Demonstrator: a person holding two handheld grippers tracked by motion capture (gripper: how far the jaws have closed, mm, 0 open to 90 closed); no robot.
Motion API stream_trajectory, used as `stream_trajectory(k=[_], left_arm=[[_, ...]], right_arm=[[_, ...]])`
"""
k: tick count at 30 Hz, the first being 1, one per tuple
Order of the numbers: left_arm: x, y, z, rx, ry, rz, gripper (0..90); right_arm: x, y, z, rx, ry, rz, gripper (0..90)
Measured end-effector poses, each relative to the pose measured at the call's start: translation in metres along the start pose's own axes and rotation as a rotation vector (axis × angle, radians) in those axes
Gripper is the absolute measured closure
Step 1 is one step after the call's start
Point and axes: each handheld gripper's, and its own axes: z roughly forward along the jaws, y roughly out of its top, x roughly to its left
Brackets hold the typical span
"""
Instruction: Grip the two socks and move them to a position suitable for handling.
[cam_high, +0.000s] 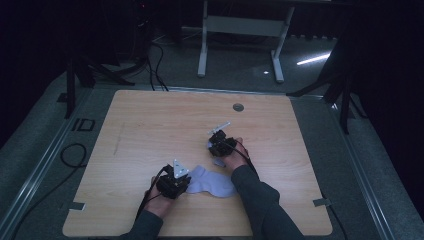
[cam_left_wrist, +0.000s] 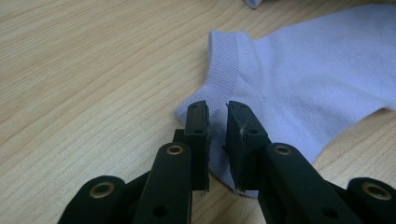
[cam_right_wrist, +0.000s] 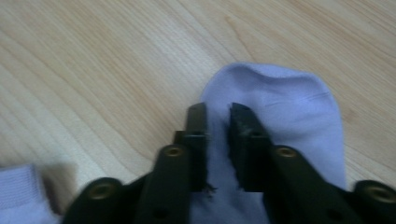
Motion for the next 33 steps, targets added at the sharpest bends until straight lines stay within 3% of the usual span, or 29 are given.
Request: stream_trajectory(k=[5,13,22,27,33], left_arm=[[0.001,0.0,0.0,-0.002,-0.001,-0.004,78.5],[0.0,0.0,0.0,-0.001,0.0,-0.002,78.5],[0.0,0.0,0.0,-0.001,0.002,-0.003,78.4],[-0.001,0.001,0.001,-0.003,0.0,0.004,78.5],[-0.006,0.01,0.003,-0.019,-0.012,0.015,79.4]], right_arm=[[-0.004,-0.002,-0.006,-0.04,0.032,0.037,85.9],[-0.013,-0.007,-0.046,-0.188,0.074,0.094,85.9],[-0.027,-0.031,-0.075,-0.309,0.097,0.159,85.6],[-0.035,-0.048,-0.084,-0.337,0.098,0.201,85.6],[-0.037,-0.061,-0.086,-0.325,0.104,0.201,85.5]])
